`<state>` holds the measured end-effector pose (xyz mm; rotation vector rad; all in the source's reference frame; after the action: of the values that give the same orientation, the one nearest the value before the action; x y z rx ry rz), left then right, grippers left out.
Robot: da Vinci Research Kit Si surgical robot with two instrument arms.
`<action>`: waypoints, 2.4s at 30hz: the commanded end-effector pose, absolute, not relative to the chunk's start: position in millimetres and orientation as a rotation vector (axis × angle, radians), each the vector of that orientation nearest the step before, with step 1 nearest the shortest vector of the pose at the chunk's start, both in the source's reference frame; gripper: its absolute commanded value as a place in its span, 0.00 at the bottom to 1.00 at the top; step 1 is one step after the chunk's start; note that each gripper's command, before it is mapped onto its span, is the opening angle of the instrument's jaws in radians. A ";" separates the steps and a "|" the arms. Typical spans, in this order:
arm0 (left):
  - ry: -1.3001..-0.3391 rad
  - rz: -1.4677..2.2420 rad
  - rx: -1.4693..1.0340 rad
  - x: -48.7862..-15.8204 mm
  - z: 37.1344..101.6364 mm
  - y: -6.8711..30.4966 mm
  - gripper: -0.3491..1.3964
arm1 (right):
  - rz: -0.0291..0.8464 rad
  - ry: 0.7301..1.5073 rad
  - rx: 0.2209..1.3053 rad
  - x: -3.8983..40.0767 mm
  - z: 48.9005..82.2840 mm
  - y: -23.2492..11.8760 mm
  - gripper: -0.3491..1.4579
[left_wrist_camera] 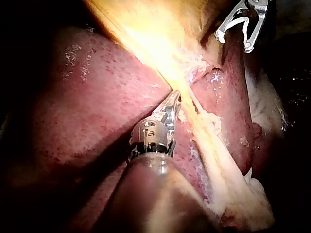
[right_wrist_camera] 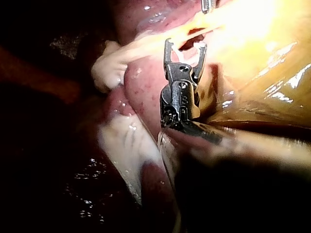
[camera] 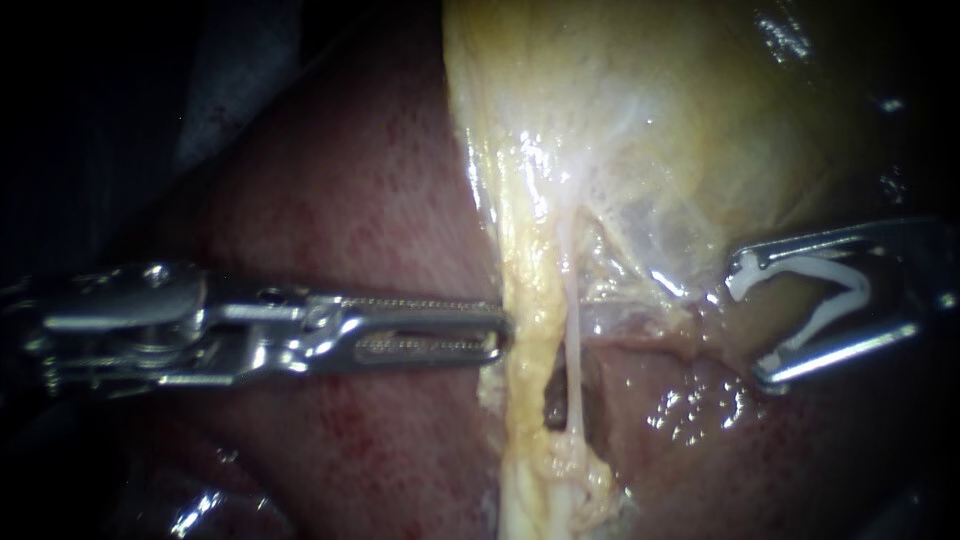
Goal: Clipping first clip left tube
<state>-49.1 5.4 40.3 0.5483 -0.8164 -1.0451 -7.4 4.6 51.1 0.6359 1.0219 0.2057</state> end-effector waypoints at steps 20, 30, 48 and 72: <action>-0.815 -1.054 0.571 -45.8 35.8 3.9 0.00 | 0.206 1.020 0.634 -5.5 50.8 3.1 0.49; -0.830 -1.063 0.565 -44.8 34.2 4.2 0.00 | 0.180 1.017 0.647 -3.0 52.3 0.4 0.50; -0.836 -1.066 0.565 -45.0 33.9 4.2 0.00 | 0.095 0.999 0.699 3.9 58.9 -5.8 0.49; -0.836 -1.067 0.565 -45.1 33.4 4.0 0.00 | 0.094 0.990 0.698 6.5 63.2 -5.5 0.50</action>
<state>-45.1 3.9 33.4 0.5646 -0.8358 -1.0670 6.7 -5.5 63.3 0.6998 0.9901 0.0929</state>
